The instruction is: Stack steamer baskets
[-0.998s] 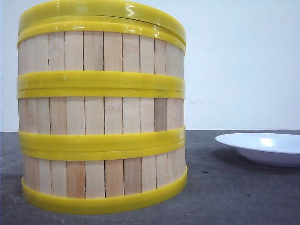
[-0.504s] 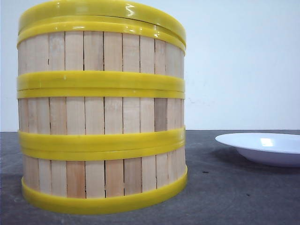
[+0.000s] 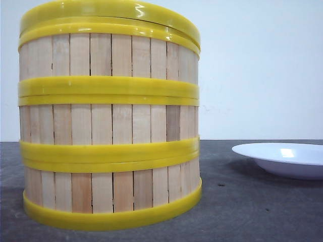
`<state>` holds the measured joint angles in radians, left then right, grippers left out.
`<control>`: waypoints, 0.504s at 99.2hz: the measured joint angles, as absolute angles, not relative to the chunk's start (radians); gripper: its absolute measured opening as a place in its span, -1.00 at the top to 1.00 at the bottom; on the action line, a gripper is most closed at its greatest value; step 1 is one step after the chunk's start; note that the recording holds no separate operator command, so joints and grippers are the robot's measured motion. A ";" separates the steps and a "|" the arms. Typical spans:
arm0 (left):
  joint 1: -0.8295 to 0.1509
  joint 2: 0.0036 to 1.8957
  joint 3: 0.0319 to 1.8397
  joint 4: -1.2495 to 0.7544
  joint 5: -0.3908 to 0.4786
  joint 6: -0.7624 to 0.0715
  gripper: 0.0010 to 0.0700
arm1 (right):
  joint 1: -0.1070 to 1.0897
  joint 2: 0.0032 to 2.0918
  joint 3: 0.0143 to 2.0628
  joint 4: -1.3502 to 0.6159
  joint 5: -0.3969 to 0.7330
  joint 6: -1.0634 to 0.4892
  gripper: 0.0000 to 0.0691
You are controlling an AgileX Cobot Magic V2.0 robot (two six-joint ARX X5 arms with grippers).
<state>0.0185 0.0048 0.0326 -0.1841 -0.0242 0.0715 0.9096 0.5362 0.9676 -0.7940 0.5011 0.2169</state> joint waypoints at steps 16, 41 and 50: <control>0.019 0.005 0.033 -0.184 -0.024 0.072 0.96 | 0.873 0.536 0.968 -0.733 0.521 0.186 0.95; 0.019 0.005 0.033 -0.184 -0.025 0.072 0.96 | 0.569 0.536 0.966 -0.643 0.455 0.102 0.95; 0.019 0.005 0.033 -0.184 -0.025 0.072 0.96 | 0.430 0.536 0.942 -0.567 0.356 0.048 0.95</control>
<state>0.0185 0.0048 0.0326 -0.1841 -0.0246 0.0715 0.4297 0.5358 0.9424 -0.5667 0.3565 0.0479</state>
